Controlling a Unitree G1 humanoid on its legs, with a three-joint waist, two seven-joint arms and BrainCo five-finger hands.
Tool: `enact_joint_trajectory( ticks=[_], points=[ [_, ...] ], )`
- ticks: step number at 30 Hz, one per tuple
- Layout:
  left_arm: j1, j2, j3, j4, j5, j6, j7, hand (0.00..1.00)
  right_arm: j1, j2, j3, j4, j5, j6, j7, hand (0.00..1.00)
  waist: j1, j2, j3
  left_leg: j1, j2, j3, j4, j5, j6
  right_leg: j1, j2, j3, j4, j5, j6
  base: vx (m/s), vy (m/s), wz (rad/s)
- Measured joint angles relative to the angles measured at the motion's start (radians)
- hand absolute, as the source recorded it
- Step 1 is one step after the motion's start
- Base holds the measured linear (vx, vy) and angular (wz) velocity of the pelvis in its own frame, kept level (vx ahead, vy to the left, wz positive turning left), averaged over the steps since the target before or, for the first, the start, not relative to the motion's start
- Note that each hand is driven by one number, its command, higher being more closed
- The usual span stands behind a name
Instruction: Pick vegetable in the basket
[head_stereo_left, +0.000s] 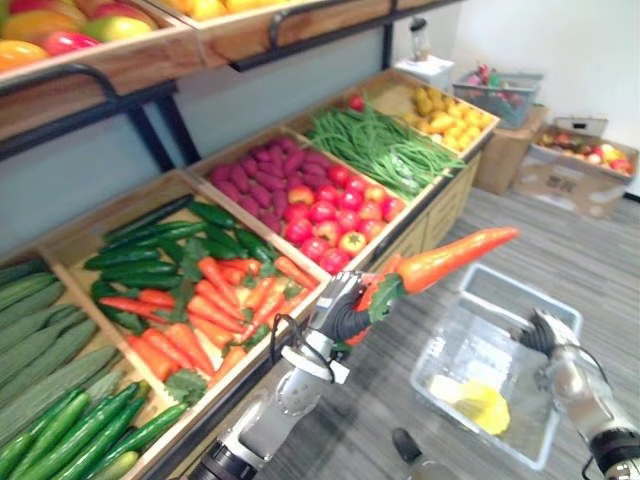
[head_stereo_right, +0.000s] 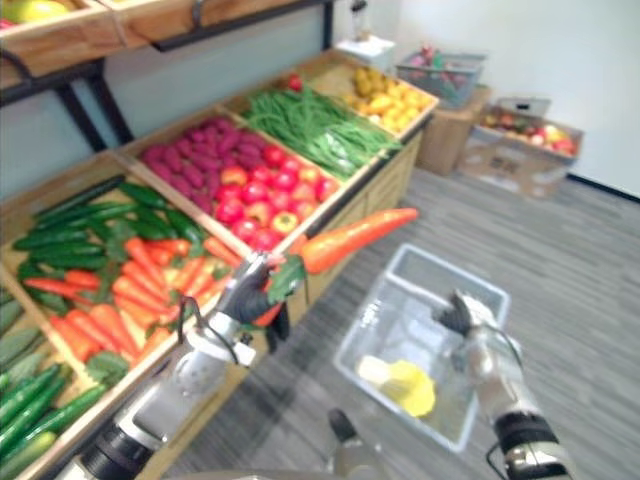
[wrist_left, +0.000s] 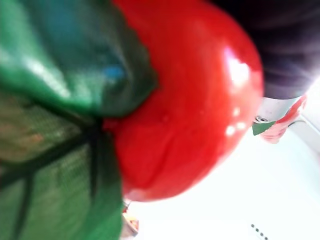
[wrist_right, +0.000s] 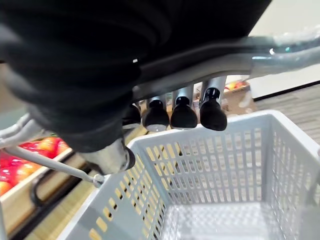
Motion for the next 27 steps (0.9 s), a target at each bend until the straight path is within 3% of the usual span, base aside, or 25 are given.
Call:
enact_joint_trajectory(
  ticks=[1, 8, 27],
  points=[
    [-0.013, 0.0, -0.017, 0.0, -0.001, 0.001, -0.003, 1.0, -0.029, 0.001, 0.025, -0.049, 0.001, -0.009, 0.008, 1.0, 0.019, -0.009, 0.013, 0.002, 0.016, 0.044, 0.038, -0.016, -0.005, -0.026, 0.024, 0.039, 0.018, 0.007, 0.003, -0.01, 0.048, -0.83],
    [-0.031, -0.022, -0.049, 0.0, -0.034, 0.001, -0.036, 1.0, -0.095, 0.001, 0.091, -0.145, 0.013, -0.038, 0.038, 1.0, 0.04, -0.006, 0.043, 0.033, 0.061, 0.141, 0.091, -0.043, -0.024, -0.045, 0.074, 0.093, 0.023, 0.026, 0.005, -0.01, 0.016, -0.39],
    [-0.02, -0.04, -0.151, 0.105, -0.026, 0.001, -0.091, 1.0, -0.154, -0.12, 0.242, -0.254, 0.063, -0.063, 0.105, 1.0, 0.033, -0.003, 0.075, 0.055, 0.081, 0.208, 0.144, -0.072, -0.037, -0.059, 0.106, 0.16, 0.021, 0.046, 0.019, 0.0, 0.018, -0.12]
  ],
)
